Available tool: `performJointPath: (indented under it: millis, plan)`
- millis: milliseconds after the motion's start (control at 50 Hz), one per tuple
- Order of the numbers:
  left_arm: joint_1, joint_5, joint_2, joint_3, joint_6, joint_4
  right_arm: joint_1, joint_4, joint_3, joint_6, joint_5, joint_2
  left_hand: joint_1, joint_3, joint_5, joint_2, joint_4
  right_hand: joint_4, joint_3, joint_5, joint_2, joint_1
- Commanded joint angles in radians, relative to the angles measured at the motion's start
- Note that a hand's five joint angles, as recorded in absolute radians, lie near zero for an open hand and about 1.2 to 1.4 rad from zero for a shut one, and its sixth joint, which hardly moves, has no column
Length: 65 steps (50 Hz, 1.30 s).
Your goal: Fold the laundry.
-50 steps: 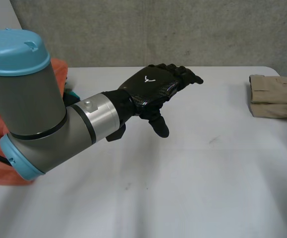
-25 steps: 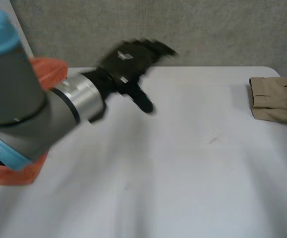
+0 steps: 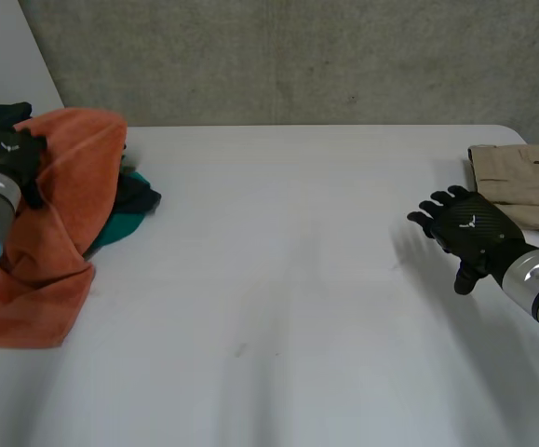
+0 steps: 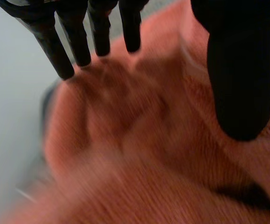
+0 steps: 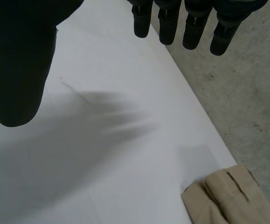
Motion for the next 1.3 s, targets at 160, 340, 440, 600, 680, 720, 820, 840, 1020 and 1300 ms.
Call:
performJointPath:
  millis: [160,340,440,600,680,720,820,840,1020,1300]
  plan:
    - [-0.115,0.046,0.29,-0.109,-0.344,0.043,-0.005,-0.005,-0.024,0.072,0.057,-0.06,1.046,1.055,1.057,1.055,1.062,-0.042,-0.042,-0.049,-0.04,-0.059]
    - [-0.379,0.141,0.462,-0.198,-0.483,0.058,-0.01,-0.006,-0.061,0.257,0.131,-0.156,1.046,1.055,1.057,1.055,1.062,-0.042,-0.042,-0.049,-0.04,-0.059]
    - [-0.598,0.225,0.427,-0.258,-0.49,0.047,-0.013,-0.005,-0.064,0.323,0.132,-0.207,1.046,1.055,1.057,1.055,1.062,-0.042,-0.042,-0.049,-0.04,-0.059]
    - [-0.727,0.227,0.192,-0.245,-0.48,-0.006,-0.013,-0.005,-0.042,0.337,0.131,-0.216,0.793,0.802,0.804,0.802,0.809,-0.042,-0.042,-0.049,-0.04,-0.059]
    - [-0.763,0.224,0.198,-0.254,-0.462,-0.029,-0.014,-0.003,-0.036,0.333,0.125,-0.21,-0.131,-0.122,-0.12,-0.122,-0.115,-0.042,-0.042,-0.049,-0.04,-0.059]
    - [-0.763,0.219,0.233,-0.251,-0.456,-0.028,-0.014,-0.003,-0.038,0.329,0.117,-0.207,-0.131,-0.122,-0.12,-0.122,-0.115,-0.042,-0.042,-0.049,-0.04,-0.059]
    - [-0.676,0.181,0.409,-0.283,-0.459,-0.035,-0.005,0.004,-0.059,0.323,0.106,-0.186,-0.131,-0.122,-0.12,-0.122,-0.115,-0.042,-0.042,-0.049,-0.04,-0.059]
    - [-0.659,0.175,0.428,-0.294,-0.459,-0.037,-0.004,0.007,-0.07,0.323,0.103,-0.184,-0.131,-0.122,-0.12,-0.122,-0.115,-0.042,-0.042,-0.049,-0.04,-0.059]
    - [-0.499,0.147,0.549,-0.412,-0.444,-0.08,0.019,0.15,-0.194,0.325,0.036,-0.163,-0.119,-0.111,-0.109,-0.11,-0.103,-0.042,-0.042,-0.049,-0.04,-0.059]
    - [-0.227,0.15,0.283,-0.283,-0.207,-0.146,0.177,0.345,-0.657,0.325,0.04,0.276,-0.014,-0.005,-0.003,-0.005,0.002,0.114,0.115,0.108,0.117,0.098]
